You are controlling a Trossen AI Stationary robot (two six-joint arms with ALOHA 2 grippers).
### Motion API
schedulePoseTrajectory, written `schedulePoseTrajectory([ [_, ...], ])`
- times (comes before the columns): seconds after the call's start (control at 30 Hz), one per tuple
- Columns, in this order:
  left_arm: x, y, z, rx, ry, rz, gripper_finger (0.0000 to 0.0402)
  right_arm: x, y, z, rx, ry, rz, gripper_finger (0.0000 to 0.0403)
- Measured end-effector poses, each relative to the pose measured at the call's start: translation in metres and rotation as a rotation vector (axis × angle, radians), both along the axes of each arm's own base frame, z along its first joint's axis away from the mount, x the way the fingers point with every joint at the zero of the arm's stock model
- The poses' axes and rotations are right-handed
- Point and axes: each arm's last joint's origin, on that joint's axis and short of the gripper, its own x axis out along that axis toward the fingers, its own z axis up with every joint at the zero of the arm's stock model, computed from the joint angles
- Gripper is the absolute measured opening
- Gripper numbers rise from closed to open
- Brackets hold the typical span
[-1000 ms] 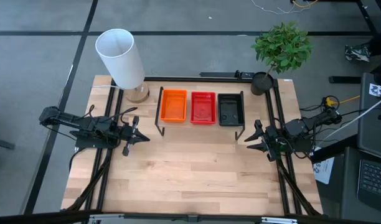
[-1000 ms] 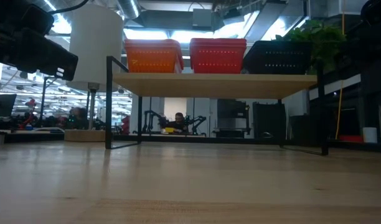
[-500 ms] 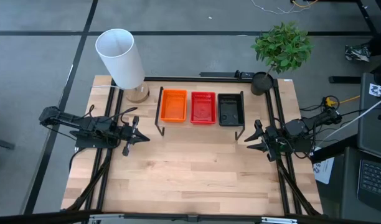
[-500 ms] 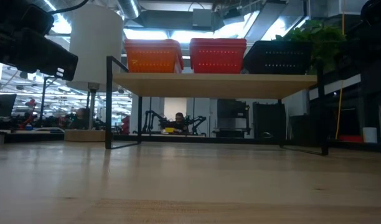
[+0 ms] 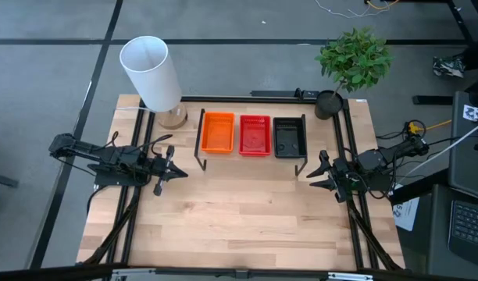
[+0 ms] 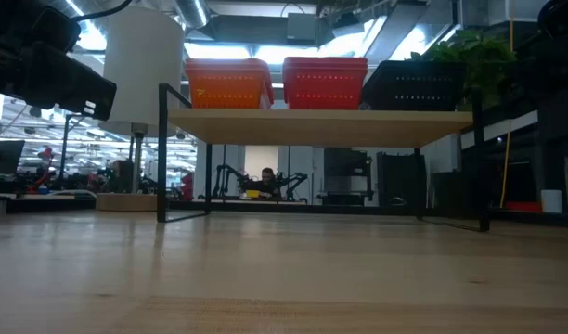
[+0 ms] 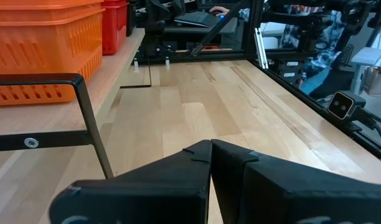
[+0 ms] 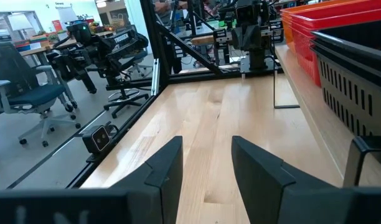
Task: Stack baskets on shelf by color
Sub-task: Return to Home Position
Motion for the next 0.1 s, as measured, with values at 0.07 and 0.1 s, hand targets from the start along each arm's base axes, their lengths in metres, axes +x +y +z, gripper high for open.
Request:
schedulePoseTrajectory([
  [0.07,0.0000,0.0000,0.0000,0.000,0.000,0.000,0.0000,0.0000,0.0000,0.0000,0.000,0.000,0.000,0.0136],
  [0.1,0.0000,0.0000,0.0000,0.000,0.000,0.000,0.0000,0.0000,0.0000,0.0000,0.000,0.000,0.000,0.0136],
])
